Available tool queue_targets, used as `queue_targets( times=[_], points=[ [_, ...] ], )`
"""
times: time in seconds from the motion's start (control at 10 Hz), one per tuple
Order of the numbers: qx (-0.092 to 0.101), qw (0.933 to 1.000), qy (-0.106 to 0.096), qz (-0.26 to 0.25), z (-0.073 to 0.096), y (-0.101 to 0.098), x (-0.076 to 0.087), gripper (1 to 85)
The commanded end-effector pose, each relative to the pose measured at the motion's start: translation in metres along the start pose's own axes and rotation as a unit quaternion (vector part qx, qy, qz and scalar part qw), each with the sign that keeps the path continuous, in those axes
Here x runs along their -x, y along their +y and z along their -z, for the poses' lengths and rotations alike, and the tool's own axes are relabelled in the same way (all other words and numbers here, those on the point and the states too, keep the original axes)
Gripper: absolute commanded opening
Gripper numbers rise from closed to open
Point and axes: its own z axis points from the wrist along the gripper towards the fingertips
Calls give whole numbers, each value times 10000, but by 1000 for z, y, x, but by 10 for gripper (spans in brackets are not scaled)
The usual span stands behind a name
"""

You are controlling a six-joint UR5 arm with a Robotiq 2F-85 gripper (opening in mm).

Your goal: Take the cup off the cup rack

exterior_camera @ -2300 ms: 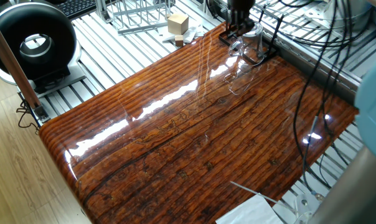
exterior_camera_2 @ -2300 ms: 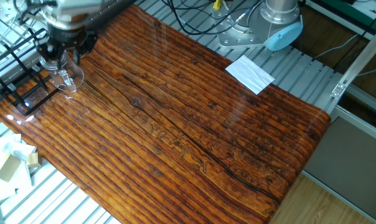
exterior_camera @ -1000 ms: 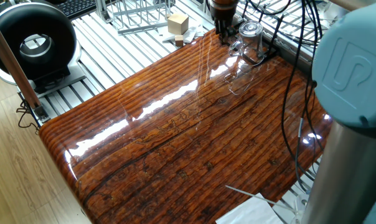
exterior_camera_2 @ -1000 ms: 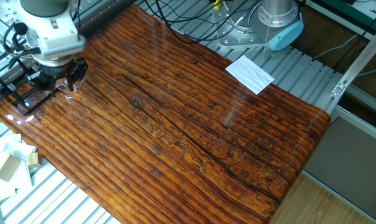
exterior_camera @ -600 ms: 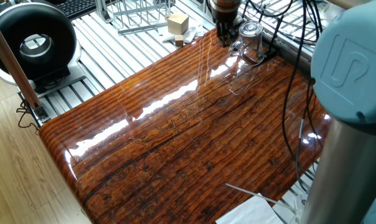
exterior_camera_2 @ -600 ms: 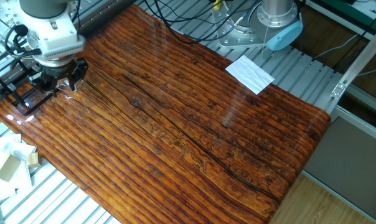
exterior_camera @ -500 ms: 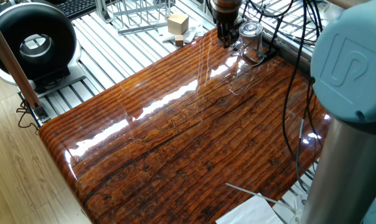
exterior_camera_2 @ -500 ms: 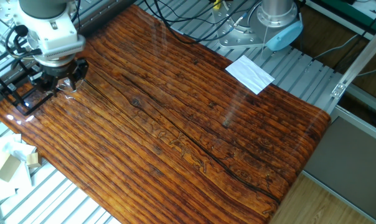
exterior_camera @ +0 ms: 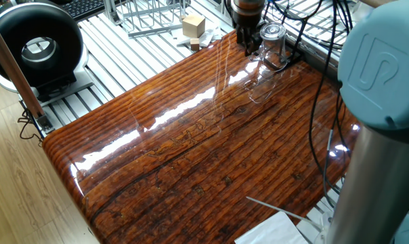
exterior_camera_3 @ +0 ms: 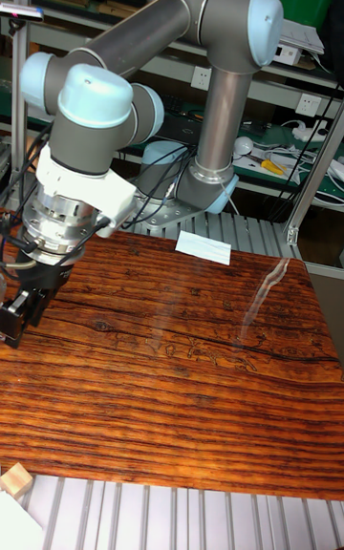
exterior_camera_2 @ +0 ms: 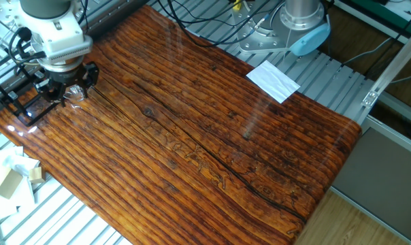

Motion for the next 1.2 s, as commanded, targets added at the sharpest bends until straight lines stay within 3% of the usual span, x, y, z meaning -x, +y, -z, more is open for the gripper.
queue_targets(
  times=[0.0,0.8,1.1],
  points=[
    [19,10000,-75,0,-6,2,-9,520],
    [51,10000,0,21,-13,6,-19,527],
    [122,9999,31,-40,-14,9,-21,477]
  ],
)
